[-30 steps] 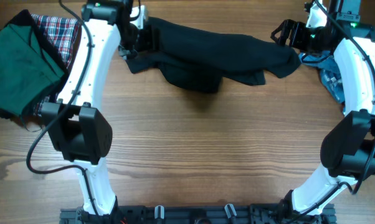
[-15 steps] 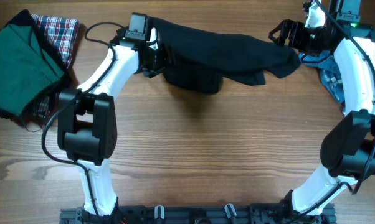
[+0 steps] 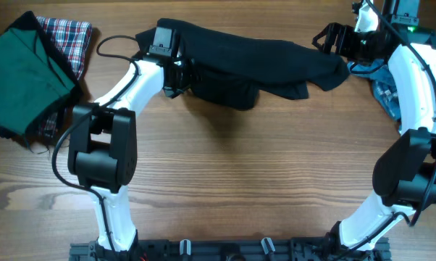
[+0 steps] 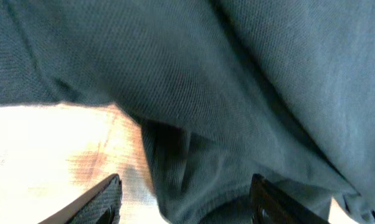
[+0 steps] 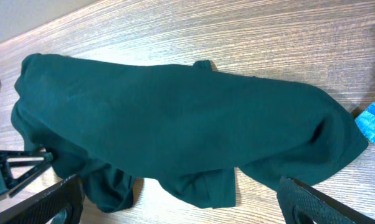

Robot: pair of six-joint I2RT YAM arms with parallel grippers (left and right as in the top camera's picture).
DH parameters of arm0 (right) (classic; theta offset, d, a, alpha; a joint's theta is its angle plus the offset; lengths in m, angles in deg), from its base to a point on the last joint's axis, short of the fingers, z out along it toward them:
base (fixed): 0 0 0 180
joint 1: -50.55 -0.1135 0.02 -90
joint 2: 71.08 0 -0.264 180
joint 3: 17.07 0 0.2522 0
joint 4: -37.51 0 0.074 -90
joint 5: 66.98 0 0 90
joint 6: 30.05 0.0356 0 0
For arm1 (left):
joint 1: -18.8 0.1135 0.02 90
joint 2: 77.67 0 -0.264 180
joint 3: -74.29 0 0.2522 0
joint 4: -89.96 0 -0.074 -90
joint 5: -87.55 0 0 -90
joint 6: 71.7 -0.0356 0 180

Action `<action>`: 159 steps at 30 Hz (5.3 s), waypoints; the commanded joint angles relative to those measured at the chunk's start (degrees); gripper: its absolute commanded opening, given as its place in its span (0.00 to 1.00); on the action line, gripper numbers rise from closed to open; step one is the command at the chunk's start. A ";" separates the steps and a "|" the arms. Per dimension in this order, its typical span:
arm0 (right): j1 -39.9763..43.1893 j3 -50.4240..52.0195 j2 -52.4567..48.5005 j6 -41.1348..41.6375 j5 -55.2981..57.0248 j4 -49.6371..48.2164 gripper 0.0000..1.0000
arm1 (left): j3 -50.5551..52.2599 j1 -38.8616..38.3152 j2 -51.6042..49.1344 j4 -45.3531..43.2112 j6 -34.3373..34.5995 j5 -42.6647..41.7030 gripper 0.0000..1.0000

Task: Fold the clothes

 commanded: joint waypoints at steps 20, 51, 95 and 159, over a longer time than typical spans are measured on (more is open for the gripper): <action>-0.24 -0.90 -0.85 -1.31 -1.36 1.11 0.99 | 3.19 -4.04 -1.16 -7.41 1.05 6.47 0.04; -0.50 5.05 -4.24 -2.80 -0.39 3.32 1.00 | 2.80 2.69 33.59 -1.90 -9.77 12.35 0.04; -14.10 19.39 -4.42 12.92 16.15 -5.53 0.79 | 2.82 4.74 42.71 3.23 -12.57 17.38 0.04; -1.97 -16.92 12.59 -2.82 -0.46 18.49 0.59 | -12.96 10.14 43.56 5.44 -12.74 18.12 0.04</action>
